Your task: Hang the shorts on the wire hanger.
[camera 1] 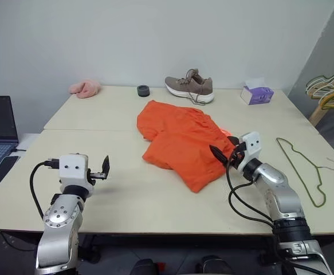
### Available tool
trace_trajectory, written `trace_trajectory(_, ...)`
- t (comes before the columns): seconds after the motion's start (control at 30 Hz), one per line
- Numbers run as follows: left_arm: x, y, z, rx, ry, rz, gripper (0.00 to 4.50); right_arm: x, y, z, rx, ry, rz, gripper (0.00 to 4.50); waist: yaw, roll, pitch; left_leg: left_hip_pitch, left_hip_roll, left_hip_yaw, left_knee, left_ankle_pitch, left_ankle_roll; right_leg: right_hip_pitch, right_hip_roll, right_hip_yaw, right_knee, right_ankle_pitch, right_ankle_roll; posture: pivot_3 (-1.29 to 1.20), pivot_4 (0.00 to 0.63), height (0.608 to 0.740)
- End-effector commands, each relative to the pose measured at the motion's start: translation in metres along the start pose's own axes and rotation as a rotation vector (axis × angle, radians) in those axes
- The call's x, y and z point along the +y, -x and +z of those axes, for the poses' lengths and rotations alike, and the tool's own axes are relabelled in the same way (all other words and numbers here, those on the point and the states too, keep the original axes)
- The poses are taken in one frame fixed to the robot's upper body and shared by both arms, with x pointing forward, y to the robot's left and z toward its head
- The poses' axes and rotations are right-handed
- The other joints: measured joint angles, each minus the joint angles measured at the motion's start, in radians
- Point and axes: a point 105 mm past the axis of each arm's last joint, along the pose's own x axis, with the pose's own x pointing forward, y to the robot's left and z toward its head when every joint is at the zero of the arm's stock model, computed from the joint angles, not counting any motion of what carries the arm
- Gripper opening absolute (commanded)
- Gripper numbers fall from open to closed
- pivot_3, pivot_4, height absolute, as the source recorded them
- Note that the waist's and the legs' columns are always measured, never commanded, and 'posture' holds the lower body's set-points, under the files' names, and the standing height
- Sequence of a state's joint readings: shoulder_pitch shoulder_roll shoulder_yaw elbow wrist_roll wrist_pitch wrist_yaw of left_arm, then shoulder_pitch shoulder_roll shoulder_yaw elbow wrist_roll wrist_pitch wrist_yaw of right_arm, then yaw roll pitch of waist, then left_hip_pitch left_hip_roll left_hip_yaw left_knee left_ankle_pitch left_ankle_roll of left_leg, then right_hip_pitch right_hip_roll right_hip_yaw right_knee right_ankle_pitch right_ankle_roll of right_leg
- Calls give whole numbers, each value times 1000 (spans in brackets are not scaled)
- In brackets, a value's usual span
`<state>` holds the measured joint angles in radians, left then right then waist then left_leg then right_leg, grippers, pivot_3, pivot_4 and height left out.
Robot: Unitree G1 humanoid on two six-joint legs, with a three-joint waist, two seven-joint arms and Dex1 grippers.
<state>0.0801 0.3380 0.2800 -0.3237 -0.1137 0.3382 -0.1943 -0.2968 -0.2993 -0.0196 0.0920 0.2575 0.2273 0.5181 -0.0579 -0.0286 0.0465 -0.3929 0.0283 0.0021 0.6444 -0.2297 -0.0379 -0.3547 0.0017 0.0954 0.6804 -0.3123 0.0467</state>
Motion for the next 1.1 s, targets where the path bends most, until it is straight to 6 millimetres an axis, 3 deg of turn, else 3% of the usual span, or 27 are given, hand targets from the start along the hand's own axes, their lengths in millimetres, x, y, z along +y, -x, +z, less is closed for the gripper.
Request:
trace_trajectory(0.03, -2, -2, 20, -79, -45, -22, 4500, -3, 2, 18, -54, 36, -2, 4476, -1, 0, 0, 0, 0, 0, 0, 0, 0, 0, 0, 0, 0, 0, 0, -21, 0, 740)
trace_trajectory(0.43, -10, -4, 19, -82, -86, -62, 4500, 3, 5, 17, -33, 66, 53, 4476, -2, 0, 0, 0, 0, 0, 0, 0, 0, 0, 0, 0, 0, 0, 0, -38, 0, 740)
trace_trajectory(0.7, -20, -1, 30, -167, -23, -169, 4500, 7, 7, 18, -20, 109, 98, 4476, -12, 0, 0, 0, 0, 1, 0, 0, 0, 0, 1, 1, 0, 0, 0, -76, 0, 740)
trace_trajectory(0.77, -58, -1, 33, -147, 28, -398, 4500, 17, 15, 16, 12, 123, 183, 4476, -20, 0, 0, 0, 0, 1, 0, 0, 0, 0, 1, 0, 0, 0, 0, -108, 0, 740)
trace_trajectory(0.9, -113, 13, 31, -66, 62, -753, 4500, 45, 42, 11, 129, 99, 436, 4476, -32, 0, 0, -2, 0, 1, 1, 0, 0, -1, 0, 0, -1, -2, 3, -137, 0, 740)
trace_trajectory(1.1, -157, 31, 33, 12, 49, -1069, 4500, 67, 81, 13, 274, 95, 651, 4476, -84, 1, 0, -1, 0, -1, 0, -1, 1, -1, 3, 0, -1, -3, 3, -186, 0, 740)
